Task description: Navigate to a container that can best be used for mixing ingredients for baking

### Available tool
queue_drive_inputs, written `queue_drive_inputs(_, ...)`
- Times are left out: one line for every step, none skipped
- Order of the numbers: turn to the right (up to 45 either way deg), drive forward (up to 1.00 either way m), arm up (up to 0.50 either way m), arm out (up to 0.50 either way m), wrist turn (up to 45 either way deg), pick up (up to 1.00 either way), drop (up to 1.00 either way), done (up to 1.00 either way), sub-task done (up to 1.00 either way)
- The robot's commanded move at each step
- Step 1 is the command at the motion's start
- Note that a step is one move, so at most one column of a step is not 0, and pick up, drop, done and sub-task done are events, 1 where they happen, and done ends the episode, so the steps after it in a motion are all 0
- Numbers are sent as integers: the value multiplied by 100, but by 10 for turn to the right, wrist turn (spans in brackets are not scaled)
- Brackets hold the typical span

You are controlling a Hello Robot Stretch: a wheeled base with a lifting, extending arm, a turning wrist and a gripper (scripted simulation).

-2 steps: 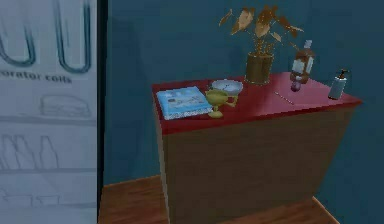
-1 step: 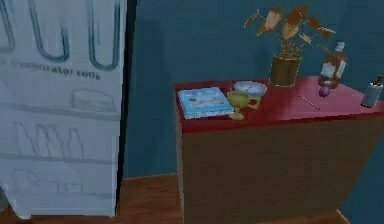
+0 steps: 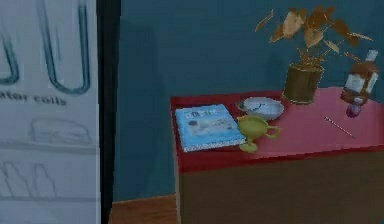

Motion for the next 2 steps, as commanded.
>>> queue_drive_inputs(180,0,0,0,0,0,0,0,0)
queue_drive_inputs(0,0,0,0,0,0,0,100,0)
